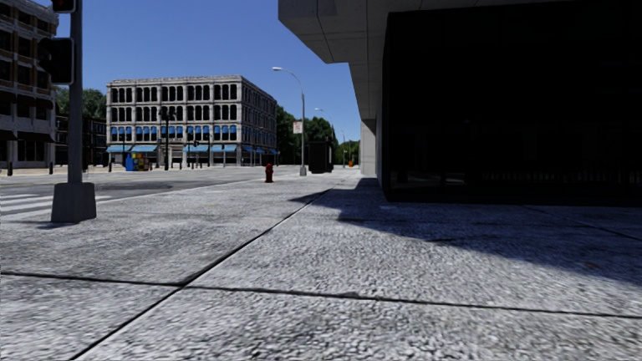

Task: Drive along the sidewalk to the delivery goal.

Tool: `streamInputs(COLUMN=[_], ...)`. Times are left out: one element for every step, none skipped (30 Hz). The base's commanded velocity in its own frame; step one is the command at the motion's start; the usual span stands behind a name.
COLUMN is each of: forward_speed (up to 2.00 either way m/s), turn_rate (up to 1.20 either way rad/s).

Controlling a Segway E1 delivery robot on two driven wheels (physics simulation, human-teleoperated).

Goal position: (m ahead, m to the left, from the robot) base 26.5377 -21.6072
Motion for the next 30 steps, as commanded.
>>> streamInputs(forward_speed=[1.11, 1.11, 1.34, 1.5, 1.56, 1.63, 1.67, 1.68, 1.7, 1.71, 1.71, 1.72, 1.73, 1.73, 1.73, 1.73, 1.73, 1.73, 1.73, 1.74, 1.74, 1.74, 1.74, 1.77, 1.77, 1.78, 1.79, 1.79, 1.79, 1.79], turn_rate=[0.0, 0.0, 0.0, 0.0, 0.0, 0.0, 0.0, 0.0, 0.0, 0.0, 0.0, 0.0, 0.0, 0.0, 0.0, 0.0, 0.0, 0.0, 0.0, 0.0, 0.06, 0.14, 0.14, 0.17, 0.17, 0.17, 0.17, 0.17, 0.17, 0.17])
